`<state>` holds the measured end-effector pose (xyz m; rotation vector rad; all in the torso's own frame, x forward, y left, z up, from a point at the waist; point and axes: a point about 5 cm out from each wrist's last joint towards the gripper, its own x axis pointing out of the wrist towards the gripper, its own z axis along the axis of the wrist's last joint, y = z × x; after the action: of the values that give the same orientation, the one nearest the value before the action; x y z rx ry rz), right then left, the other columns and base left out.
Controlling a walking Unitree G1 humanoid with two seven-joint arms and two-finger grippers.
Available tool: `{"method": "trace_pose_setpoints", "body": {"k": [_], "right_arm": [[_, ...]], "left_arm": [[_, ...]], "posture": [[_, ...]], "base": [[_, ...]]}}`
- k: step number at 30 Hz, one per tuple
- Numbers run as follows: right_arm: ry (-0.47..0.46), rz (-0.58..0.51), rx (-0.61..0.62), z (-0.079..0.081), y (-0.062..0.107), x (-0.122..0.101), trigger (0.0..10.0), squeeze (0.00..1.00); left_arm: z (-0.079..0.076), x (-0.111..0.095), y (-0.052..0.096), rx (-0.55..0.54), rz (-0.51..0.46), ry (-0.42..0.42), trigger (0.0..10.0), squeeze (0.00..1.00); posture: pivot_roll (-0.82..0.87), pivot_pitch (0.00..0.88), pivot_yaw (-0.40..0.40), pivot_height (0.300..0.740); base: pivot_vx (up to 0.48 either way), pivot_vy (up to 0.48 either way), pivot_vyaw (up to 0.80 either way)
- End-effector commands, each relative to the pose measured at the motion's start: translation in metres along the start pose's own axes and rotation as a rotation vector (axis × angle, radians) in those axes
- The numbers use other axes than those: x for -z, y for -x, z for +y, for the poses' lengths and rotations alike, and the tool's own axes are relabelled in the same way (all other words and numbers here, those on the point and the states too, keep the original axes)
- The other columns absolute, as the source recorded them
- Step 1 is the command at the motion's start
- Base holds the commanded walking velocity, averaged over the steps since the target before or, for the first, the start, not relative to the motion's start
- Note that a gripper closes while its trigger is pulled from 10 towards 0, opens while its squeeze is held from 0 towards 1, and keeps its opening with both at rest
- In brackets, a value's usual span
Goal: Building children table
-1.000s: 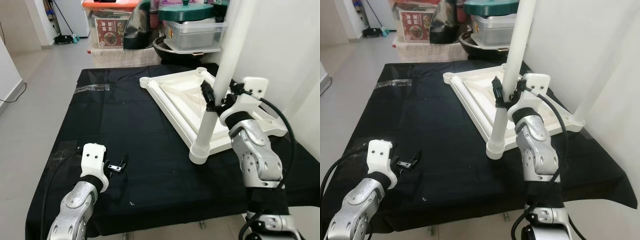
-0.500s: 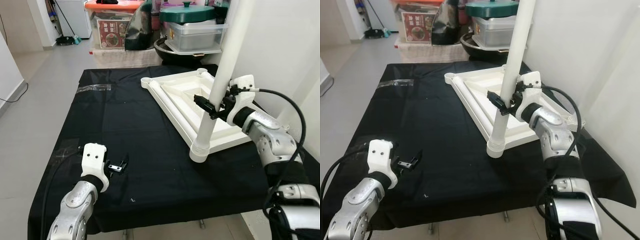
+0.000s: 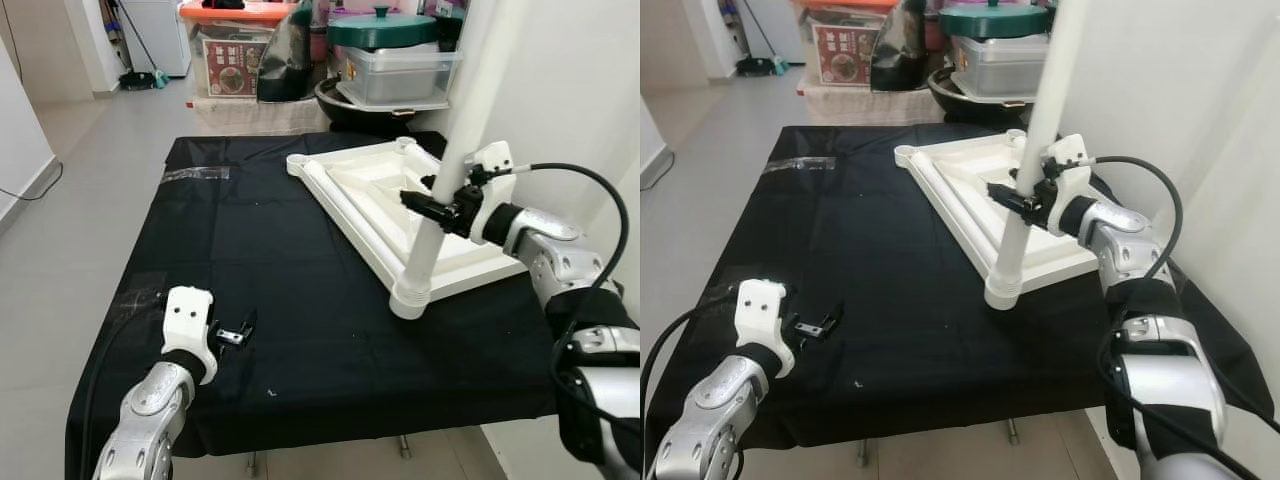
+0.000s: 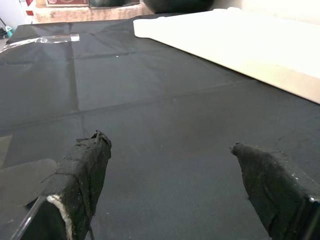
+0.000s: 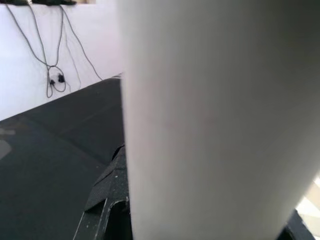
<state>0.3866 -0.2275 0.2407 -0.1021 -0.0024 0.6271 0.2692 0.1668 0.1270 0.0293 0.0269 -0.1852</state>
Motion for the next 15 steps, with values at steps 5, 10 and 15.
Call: {"method": "trace_pose_setpoints", "body": {"k": [5,10,15], "right_arm": [[-0.016,0.042,0.025,-0.002,0.005,0.016,0.0,0.0],[-0.063,0.049,0.11,-0.002,0.001,0.026,0.0,0.0],[-0.159,0.093,0.371,-0.007,-0.003,0.04,0.0,0.0]], "left_arm": [[0.0,0.004,0.002,0.009,0.018,-0.024,10.0,0.0],[0.001,0.004,0.001,0.013,0.018,-0.026,10.0,0.0],[0.001,0.004,0.002,0.014,0.021,-0.026,10.0,0.0]], "posture": [[0.03,0.0,-0.066,0.74],[0.04,0.0,-0.067,0.74],[0.03,0.0,-0.069,0.74]], "base": [[0.0,0.0,0.0],[0.0,0.0,0.0],[0.0,0.0,0.0]]}}
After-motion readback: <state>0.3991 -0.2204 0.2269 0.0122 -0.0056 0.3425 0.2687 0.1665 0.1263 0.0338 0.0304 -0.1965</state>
